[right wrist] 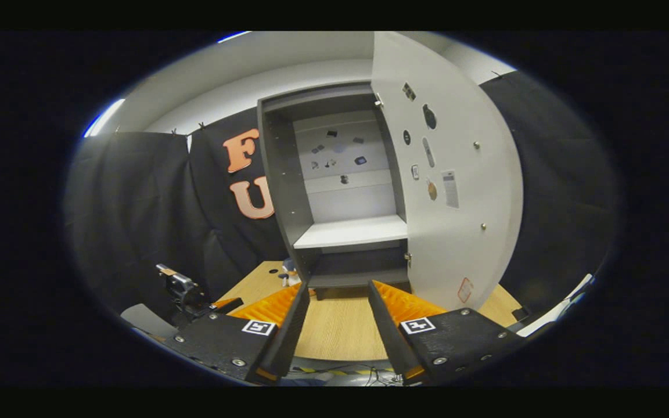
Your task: Open the cabinet door with the right hand, grasp the bottle in the cabinet with the left hand and place it on the coaster, then close the cabinet door with the right hand.
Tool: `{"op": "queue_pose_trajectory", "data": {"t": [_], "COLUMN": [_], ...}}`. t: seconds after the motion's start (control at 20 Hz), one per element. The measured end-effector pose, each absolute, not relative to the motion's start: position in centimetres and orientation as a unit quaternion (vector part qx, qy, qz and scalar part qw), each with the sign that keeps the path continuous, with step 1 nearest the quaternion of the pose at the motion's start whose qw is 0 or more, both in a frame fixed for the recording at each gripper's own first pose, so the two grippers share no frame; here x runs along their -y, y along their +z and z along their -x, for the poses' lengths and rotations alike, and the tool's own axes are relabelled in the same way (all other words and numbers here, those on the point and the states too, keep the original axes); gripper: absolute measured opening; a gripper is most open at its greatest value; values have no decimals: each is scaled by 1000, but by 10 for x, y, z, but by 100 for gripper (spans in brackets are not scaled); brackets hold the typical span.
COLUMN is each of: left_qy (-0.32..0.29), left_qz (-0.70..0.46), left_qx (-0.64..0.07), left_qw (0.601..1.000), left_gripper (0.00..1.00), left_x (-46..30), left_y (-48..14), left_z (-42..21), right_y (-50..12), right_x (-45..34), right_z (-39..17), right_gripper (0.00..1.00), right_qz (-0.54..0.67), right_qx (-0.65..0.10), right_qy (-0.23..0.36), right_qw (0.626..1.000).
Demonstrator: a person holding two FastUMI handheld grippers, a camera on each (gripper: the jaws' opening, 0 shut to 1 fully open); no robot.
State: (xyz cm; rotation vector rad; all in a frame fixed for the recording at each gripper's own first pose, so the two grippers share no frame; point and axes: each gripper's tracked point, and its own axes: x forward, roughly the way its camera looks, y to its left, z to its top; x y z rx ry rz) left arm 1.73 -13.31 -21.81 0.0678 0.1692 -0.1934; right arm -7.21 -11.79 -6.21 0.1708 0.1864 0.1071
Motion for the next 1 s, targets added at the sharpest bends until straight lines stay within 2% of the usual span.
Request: {"op": "queue_pose_trajectory", "data": {"t": [0.1, 0.15, 0.2, 0.3, 0.35, 0.4, 0.55, 0.8, 0.85, 0.9, 0.95, 1.0], "left_qy": [-108, -116, -118, -122, -121, -119, -111, -105, -103, -100, -97, -94], "left_qz": [-15, -9, -10, -11, -8, -6, -4, -11, -10, -9, -8, -10], "left_qx": [-71, -67, -69, -73, -74, -74, -75, -69, -69, -70, -70, -69], "left_qw": [991, 991, 991, 990, 990, 990, 991, 992, 992, 992, 993, 993], "left_gripper": [93, 96, 94, 96, 96, 96, 96, 95, 95, 95, 95, 94], "left_x": [142, 147, 149, 151, 151, 150, 150, 153, 153, 153, 151, 149], "left_y": [-197, -190, -186, -182, -179, -177, -169, -159, -157, -155, -153, -150], "left_z": [-11, -10, -9, -8, -8, -8, -8, -11, -11, -12, -13, -13], "right_y": [-51, -42, -31, -13, -6, -2, 0, -11, -12, -15, -19, -22], "right_x": [149, 167, 186, 223, 242, 263, 312, 353, 354, 354, 355, 355], "right_z": [81, 86, 90, 103, 108, 112, 119, 101, 93, 88, 82, 78], "right_gripper": [66, 67, 68, 69, 74, 70, 71, 74, 80, 70, 76, 71], "right_qz": [-71, -59, -50, -43, -42, -43, -42, -37, -42, -43, -42, -39], "right_qx": [-75, -65, -53, -31, -24, -22, -19, -28, -28, -29, -30, -30], "right_qy": [38, 22, 5, -25, -40, -56, -86, -91, -84, -80, -77, -72], "right_qw": [994, 996, 997, 998, 998, 997, 995, 995, 995, 995, 996, 996]}}
